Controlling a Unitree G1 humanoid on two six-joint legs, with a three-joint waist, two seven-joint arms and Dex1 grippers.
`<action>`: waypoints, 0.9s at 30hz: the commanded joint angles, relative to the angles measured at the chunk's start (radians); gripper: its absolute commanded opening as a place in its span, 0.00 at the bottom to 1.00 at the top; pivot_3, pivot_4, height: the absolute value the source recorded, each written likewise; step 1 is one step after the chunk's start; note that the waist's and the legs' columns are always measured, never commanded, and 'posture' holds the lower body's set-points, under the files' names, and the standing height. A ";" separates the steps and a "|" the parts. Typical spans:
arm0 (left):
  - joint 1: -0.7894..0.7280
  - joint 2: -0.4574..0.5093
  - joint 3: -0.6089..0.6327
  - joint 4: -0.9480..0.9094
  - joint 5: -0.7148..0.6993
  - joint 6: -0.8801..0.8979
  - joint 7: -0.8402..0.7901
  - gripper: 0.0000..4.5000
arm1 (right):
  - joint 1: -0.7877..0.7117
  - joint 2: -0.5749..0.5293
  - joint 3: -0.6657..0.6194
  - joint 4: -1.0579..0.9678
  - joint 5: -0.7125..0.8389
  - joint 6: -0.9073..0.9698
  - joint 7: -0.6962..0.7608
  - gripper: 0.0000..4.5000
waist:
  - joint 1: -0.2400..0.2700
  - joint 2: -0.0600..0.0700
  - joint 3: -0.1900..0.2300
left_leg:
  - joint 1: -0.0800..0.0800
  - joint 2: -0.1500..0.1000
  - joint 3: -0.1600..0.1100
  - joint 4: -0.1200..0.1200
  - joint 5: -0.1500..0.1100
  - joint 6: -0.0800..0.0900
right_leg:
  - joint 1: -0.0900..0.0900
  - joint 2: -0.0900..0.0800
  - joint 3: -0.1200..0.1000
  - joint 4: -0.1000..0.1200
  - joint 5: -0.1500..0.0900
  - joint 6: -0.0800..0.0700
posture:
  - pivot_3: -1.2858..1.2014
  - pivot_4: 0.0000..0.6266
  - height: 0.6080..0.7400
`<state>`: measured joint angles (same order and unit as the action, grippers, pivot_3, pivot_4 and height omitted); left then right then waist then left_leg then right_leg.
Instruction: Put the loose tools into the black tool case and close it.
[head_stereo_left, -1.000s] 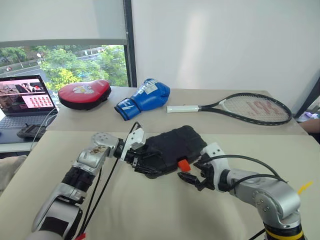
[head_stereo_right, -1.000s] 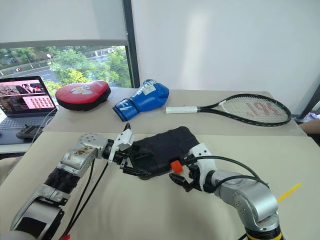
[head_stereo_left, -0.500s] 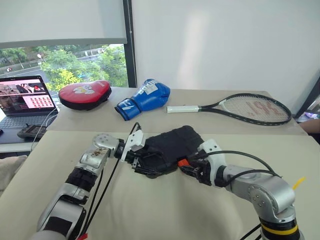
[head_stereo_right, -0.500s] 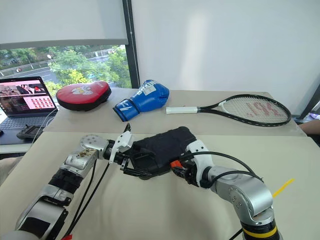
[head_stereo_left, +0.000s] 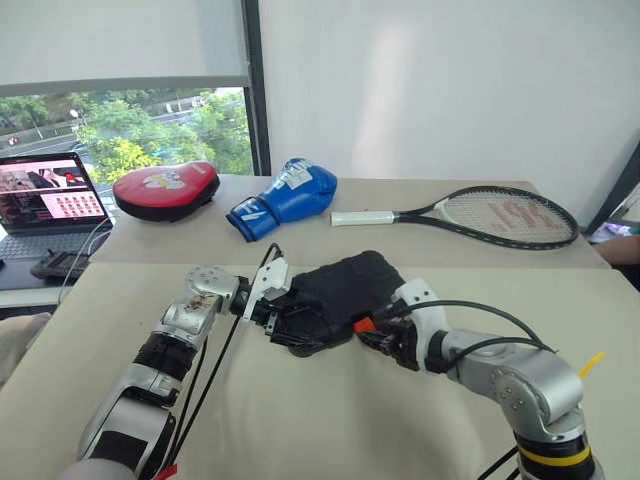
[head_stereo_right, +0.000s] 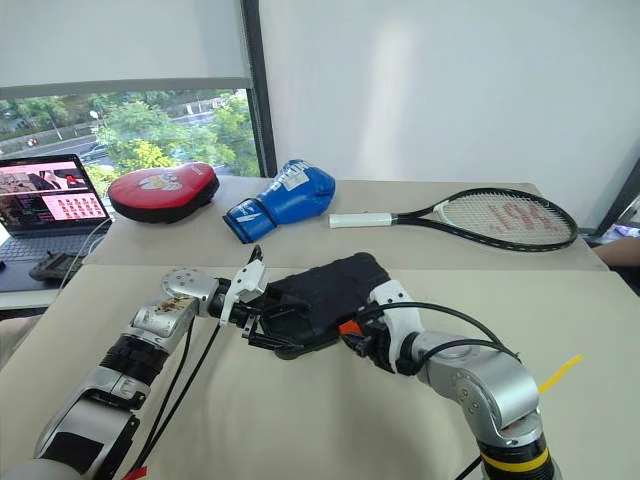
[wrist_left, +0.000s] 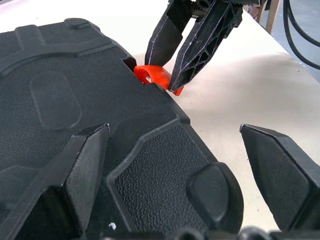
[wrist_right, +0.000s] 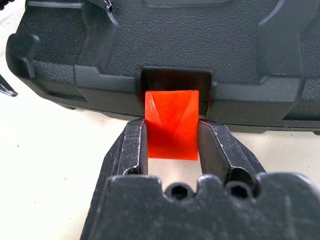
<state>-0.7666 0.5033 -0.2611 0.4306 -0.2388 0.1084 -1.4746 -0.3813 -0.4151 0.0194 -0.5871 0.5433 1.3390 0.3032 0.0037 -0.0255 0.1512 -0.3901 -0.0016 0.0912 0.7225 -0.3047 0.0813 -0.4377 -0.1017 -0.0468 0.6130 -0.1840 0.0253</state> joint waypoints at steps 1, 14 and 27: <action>0.016 -0.010 -0.019 0.008 0.024 0.009 -0.005 1.00 | -0.013 0.006 -0.010 0.007 -0.005 -0.057 0.010 0.48 | -0.002 0.000 0.000 | 0.000 0.000 0.000 0.000 0.000 0.000 | 0.000 0.000 0.000 0.000 0.000 0.000 | 0.52 0.24 1.00; 0.011 -0.018 -0.009 0.017 0.036 0.008 0.011 1.00 | 0.044 -0.117 -0.175 -0.109 0.143 0.061 0.114 0.45 | 0.004 0.000 0.000 | -0.001 0.000 0.000 0.001 -0.002 0.003 | 0.000 -0.001 0.000 -0.001 0.000 0.000 | 0.52 0.24 1.00; 0.016 -0.009 -0.011 -0.016 0.040 0.033 0.020 1.00 | -0.025 -0.042 -0.002 0.114 0.028 -0.087 0.064 0.02 | 0.002 0.000 0.000 | 0.000 0.000 0.000 0.001 -0.002 0.003 | 0.000 -0.001 0.000 -0.001 0.001 0.000 | 0.52 0.24 1.00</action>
<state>-0.7661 0.4824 -0.2578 0.4212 -0.2257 0.1158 -1.4589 -0.3876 -0.4571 0.0044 -0.4942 0.6010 1.3140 0.3688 0.0061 -0.0254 0.1512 -0.3908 -0.0019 0.0916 0.7239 -0.3066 0.0844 -0.4375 -0.1028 -0.0469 0.6123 -0.1835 0.0257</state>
